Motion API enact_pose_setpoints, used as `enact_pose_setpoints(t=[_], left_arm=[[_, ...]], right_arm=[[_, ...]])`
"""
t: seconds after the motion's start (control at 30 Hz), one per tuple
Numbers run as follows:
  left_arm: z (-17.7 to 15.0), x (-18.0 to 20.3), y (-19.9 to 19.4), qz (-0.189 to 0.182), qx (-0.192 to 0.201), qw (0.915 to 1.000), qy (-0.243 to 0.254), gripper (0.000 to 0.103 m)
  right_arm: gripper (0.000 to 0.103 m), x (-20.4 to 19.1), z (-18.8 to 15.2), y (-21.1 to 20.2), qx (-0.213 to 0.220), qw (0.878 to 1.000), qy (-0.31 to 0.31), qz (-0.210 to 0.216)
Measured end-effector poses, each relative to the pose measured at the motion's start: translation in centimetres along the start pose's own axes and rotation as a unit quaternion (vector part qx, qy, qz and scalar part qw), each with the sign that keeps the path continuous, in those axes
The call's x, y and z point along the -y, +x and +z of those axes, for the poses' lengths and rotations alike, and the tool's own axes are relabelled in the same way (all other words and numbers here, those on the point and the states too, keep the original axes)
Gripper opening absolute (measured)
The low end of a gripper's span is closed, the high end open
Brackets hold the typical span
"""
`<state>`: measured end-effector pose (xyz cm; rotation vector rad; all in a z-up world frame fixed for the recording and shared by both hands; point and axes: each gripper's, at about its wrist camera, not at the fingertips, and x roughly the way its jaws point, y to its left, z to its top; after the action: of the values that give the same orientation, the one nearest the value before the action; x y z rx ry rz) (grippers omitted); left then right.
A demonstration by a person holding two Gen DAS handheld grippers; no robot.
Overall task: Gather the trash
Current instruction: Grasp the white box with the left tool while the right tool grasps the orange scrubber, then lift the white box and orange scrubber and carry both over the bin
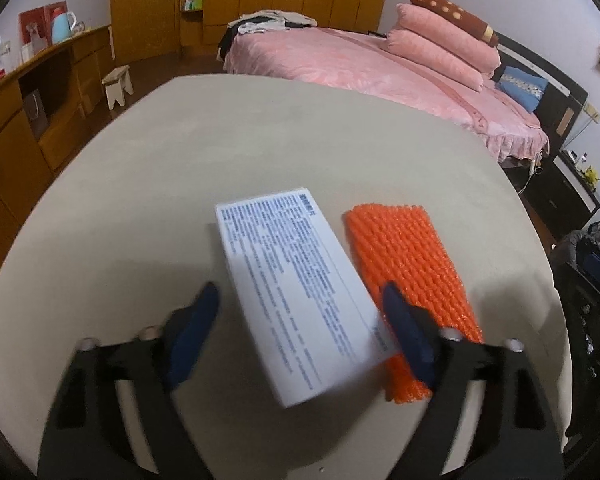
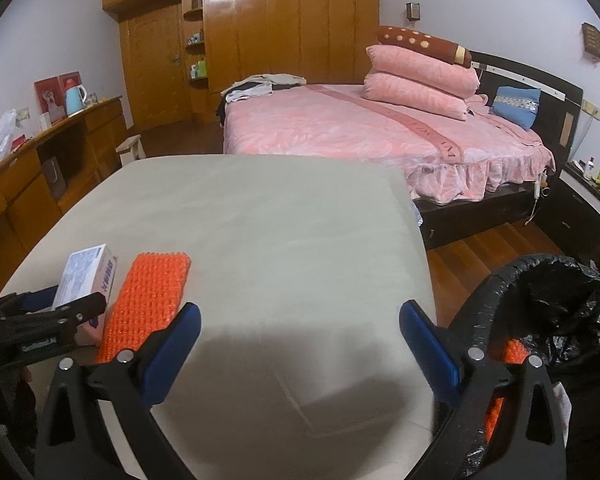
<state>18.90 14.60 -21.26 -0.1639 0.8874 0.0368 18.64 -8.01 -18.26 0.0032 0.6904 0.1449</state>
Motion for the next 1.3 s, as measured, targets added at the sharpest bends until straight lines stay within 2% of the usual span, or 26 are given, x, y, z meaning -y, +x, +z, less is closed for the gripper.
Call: enact_pose_setpoints(t=[0.13,0.23,0.47,0.73,0.93,1.0,1.03,1.1,1.2,1.3], left_arm=[[-0.1,-0.4,-0.2,-0.006,0.002,1.0,-0.004,0.067],[-0.3,-0.7,-0.8,0.007,0.01,0.9999,0.008,0.064],[-0.5,-2.2,-1.3,0.01,0.009,0.9998,0.011,0.062],[-0.3,-3.6,-1.9,0.015,0.018,0.9997,0.011,0.06],[-0.3,-4.3,-2.1,0.019,0.019,0.9996,0.005,0.06],[-0.3,-4.5,-2.1,0.018,0.018,0.9997,0.004,0.059],[-0.3,-4.5,-2.1,0.018,0.018,0.9997,0.004,0.059],[-0.3,-4.5,-2.2,0.018,0.018,0.9997,0.004,0.059],[-0.2,-4.5,-2.2,0.016,0.02,0.9997,0.004,0.059],[-0.1,-4.3,-2.4,0.014,0.023,0.9996,0.008,0.059]], right_arm=[[0.097,-0.5,0.1,0.1,-0.002,1.0,0.0,0.008],[0.097,-1.3,0.0,0.2,-0.003,1.0,-0.001,0.015],[0.097,-4.1,-0.3,1.1,-0.015,0.999,-0.008,0.034],[0.085,-6.4,-0.4,2.5,-0.048,0.996,-0.015,0.069],[0.067,-8.2,-0.8,3.7,-0.076,0.993,-0.022,0.083],[0.053,-8.8,-1.0,4.2,-0.092,0.991,-0.027,0.091],[0.05,-8.9,-1.1,4.2,-0.094,0.991,-0.026,0.094],[0.034,-9.1,-1.2,4.2,-0.097,0.99,-0.027,0.103],[0.02,-9.2,-1.3,3.9,-0.097,0.988,-0.033,0.115],[0.013,-9.2,-1.4,3.6,-0.093,0.988,-0.032,0.119]])
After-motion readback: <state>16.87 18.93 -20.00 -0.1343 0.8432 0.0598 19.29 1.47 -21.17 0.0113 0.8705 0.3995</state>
